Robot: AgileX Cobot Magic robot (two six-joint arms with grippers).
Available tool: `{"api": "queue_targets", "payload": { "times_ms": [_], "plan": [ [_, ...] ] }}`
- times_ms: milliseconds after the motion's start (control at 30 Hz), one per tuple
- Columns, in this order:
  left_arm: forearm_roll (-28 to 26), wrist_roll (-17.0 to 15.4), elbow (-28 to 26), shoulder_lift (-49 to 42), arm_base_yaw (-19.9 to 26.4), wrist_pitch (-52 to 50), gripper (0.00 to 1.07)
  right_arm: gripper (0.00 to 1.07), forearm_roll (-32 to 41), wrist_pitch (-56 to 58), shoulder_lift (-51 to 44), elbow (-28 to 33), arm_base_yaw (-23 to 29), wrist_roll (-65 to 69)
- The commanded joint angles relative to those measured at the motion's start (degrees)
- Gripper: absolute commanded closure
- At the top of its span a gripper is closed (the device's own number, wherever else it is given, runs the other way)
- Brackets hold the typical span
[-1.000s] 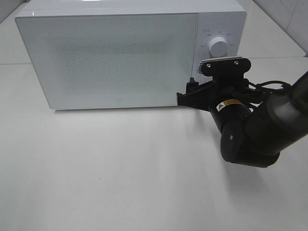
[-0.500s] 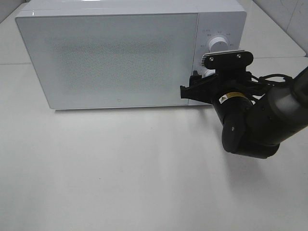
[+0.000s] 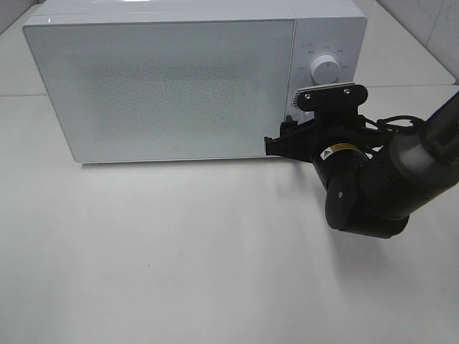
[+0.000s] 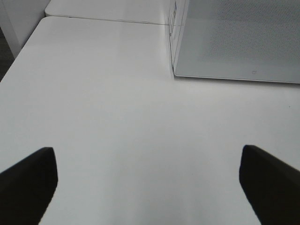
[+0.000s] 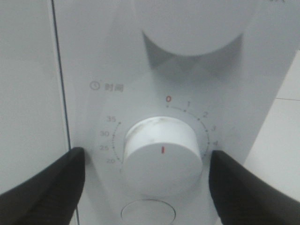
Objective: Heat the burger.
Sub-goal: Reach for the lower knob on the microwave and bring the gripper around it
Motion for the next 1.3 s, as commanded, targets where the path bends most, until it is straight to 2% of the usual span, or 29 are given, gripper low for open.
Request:
{"api": "queue_targets", "payload": {
  "times_ms": [33,233,400,667,733,767,800,833,867,967,1033,1067,1133,1300],
  "plan": [
    [-0.2,-0.1,0.0,-1.0,0.1,-0.1,0.09,0.39,-1.6,-9.4,-0.2,-2.1,-1.3,-0.9],
    [-0.2,-0.1,0.0,-1.0,0.1,-0.1,0.09,0.38,-1.5,-9.6,-1.5,-1.9,-0.9,-1.0],
    [-0.2,-0.1,0.0,-1.0,0.1,-0.1,0.09,0.32,-1.5,-10.3,-2.5,-0.8,-0.6,-1.1],
    [-0.2,-0.1,0.0,-1.0,0.1,-0.1,0.09,0.35,-1.3,-10.3,-2.6,-0.7,-0.6,-1.9],
    [-0.2,-0.1,0.0,-1.0,0.1,-0.1,0.09,0.39,-1.3,-10.4,-2.6,-0.7,-0.6,-3.0],
    [-0.2,-0.1,0.0,-1.0,0.1,-0.1,0.09,0.46,-1.3,-11.1,-2.6,-0.7,-0.6,-3.5],
    [-0.2,-0.1,0.0,-1.0,0.1,-0.1,0.09,0.46,-1.3,-11.1,-2.6,-0.7,-0.6,-3.5],
    [-0.2,-0.1,0.0,-1.0,0.1,-0.1,0.09,0.51,-1.3,-11.5,-2.6,-0.7,-0.6,-3.5],
    [-0.2,-0.1,0.0,-1.0,0.1,-0.1,0.09,0.6,-1.3,-11.7,-2.6,-0.7,-0.6,-3.5],
    [-0.2,-0.1,0.0,-1.0,0.1,-0.1,0.09,0.66,-1.3,-11.7,-2.6,-0.7,-0.6,-3.5],
    [-0.2,-0.1,0.0,-1.0,0.1,-0.1,0.09,0.86,-1.6,-12.0,-2.6,-0.7,-0.6,-3.7],
    [-0.2,-0.1,0.0,-1.0,0.1,-0.1,0.09,0.86,-1.6,-12.0,-2.6,-0.7,-0.6,-3.7],
    [-0.2,-0.1,0.0,-1.0,0.1,-0.1,0.09,0.95,-1.6,-12.8,-2.6,-0.7,-0.6,-3.7],
    [-0.2,-0.1,0.0,-1.0,0.1,-0.1,0.09,0.99,-1.8,-13.3,-2.6,-0.8,-0.6,-3.0]
  ]
}}
